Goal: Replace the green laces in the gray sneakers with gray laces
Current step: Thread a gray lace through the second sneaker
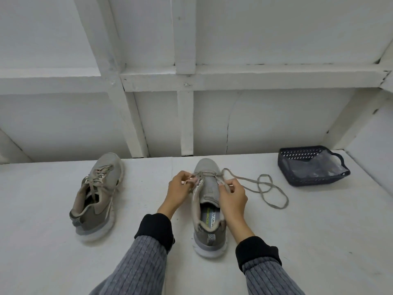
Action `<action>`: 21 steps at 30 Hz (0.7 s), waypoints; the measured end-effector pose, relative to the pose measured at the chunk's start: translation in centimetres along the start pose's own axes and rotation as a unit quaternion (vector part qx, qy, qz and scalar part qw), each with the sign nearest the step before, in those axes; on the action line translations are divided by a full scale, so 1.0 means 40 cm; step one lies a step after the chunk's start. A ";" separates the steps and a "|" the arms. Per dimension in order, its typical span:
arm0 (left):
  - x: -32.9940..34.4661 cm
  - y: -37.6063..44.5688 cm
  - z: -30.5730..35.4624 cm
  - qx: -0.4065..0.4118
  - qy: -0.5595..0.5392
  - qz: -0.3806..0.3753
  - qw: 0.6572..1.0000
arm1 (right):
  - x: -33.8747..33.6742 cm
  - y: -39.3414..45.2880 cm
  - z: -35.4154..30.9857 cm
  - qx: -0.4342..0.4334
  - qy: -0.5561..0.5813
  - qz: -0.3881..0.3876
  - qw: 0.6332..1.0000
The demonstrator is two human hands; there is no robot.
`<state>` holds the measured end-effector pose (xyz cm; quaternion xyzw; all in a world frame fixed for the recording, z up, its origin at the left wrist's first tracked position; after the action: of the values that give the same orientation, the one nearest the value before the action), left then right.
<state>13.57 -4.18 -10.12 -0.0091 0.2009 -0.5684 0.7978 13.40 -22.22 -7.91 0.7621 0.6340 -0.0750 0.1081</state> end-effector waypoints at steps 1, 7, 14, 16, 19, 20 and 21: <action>-0.003 0.001 0.007 0.011 0.011 0.014 1.000 | 0.001 0.000 -0.001 -0.002 0.001 0.001 1.000; -0.090 0.052 0.026 -0.066 -0.220 0.044 0.972 | 0.037 0.003 -0.007 -0.003 0.017 -0.002 1.000; -0.240 0.071 0.048 -0.030 -0.231 0.254 0.939 | 0.082 -0.001 0.005 0.016 0.007 0.005 1.000; -0.226 0.072 0.039 -0.042 -0.096 0.230 0.968 | 0.088 -0.002 0.000 0.011 0.001 -0.014 1.000; -0.172 0.070 -0.003 -0.146 0.143 0.119 0.972 | 0.090 0.000 -0.002 0.014 0.008 -0.072 0.997; -0.157 0.059 -0.006 -0.174 0.216 0.094 0.956 | 0.089 0.002 0.001 0.020 0.021 -0.097 0.995; -0.143 0.051 -0.005 -0.181 0.264 0.079 0.944 | 0.086 0.004 0.003 0.030 0.037 -0.117 0.992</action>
<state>13.78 1.79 -9.02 0.0132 0.5039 -0.4393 0.7436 14.20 -19.01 -8.86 0.6880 0.7196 -0.0782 0.0520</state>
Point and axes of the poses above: each hand's wrist, its own y-axis towards the middle knuckle, its own x-axis out of the palm, z = x × y, the point moved 5 cm from there along y, towards the middle knuckle, and after that the axes turned 7 degrees about -x, right-handed, at the moved point
